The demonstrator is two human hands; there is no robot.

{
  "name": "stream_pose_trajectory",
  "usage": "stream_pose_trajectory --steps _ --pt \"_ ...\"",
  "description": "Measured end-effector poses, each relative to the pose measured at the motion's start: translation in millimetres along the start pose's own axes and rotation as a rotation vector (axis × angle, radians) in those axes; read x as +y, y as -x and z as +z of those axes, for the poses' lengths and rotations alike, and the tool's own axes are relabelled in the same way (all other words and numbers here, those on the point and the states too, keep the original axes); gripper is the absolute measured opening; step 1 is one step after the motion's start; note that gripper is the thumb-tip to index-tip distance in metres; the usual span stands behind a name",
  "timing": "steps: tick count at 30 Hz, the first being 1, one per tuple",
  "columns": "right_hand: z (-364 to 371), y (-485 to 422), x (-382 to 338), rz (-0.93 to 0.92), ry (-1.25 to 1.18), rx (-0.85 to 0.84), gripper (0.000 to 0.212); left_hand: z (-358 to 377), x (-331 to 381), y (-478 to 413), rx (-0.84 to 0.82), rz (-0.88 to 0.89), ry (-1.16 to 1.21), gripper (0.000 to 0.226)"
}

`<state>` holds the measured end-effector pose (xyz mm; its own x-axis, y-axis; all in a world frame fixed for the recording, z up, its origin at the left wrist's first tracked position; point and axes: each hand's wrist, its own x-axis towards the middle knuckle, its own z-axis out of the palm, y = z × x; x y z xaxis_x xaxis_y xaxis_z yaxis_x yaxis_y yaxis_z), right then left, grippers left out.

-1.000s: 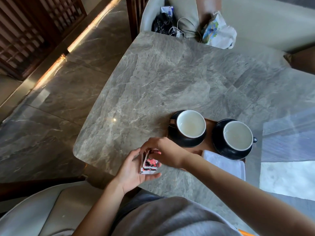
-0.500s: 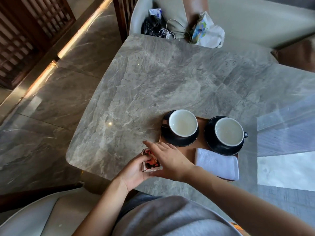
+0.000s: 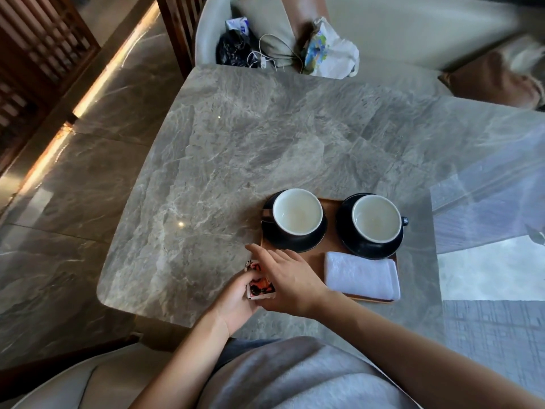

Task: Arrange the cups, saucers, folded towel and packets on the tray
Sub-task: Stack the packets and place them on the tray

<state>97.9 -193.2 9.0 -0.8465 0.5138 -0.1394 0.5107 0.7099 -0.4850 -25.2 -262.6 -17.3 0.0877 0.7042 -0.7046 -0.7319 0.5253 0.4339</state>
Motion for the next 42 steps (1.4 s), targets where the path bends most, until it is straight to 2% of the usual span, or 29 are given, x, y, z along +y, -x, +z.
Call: stream_pose_trajectory --steps 2,7,12,14,22,25,28,30,33,38,42 --pt "0 1 4 0.001 0.019 -0.017 0.097 4 1 0 0.001 -0.019 -0.013 0.024" --pt "0 4 8 0.009 0.036 0.009 0.085 10 0 -2 0.037 -0.069 -0.023 0.02" --pt "1 6 11 0.071 0.03 0.058 0.05 14 -1 -6 0.079 -0.088 0.001 0.02" --pt "1 7 13 0.088 0.019 0.069 0.044 15 0 -7 0.08 -0.092 -0.014 0.02" --pt "7 12 21 0.107 -0.077 0.069 0.041 20 0 -9 0.082 -0.104 -0.127 0.016" --pt "8 16 23 0.146 -0.161 0.05 0.045 23 -2 -11 0.145 -0.102 -0.212 0.013" --pt "-3 17 27 0.19 -0.369 -0.059 0.057 23 -2 -13 0.247 -0.026 -0.189 0.022" --pt "-12 16 31 0.254 -0.551 -0.048 0.046 21 2 -14 0.271 0.031 -0.297 0.022" --pt "-14 13 41 0.45 -0.769 0.118 0.014 21 15 -19 0.19 0.125 -0.609 0.021" --pt "4 7 48 0.673 -0.838 0.174 0.032 30 26 -43 0.062 0.254 -1.088 0.021" --pt "21 6 49 0.734 -0.801 0.215 0.033 22 25 -53 0.111 0.382 -1.506 0.019"
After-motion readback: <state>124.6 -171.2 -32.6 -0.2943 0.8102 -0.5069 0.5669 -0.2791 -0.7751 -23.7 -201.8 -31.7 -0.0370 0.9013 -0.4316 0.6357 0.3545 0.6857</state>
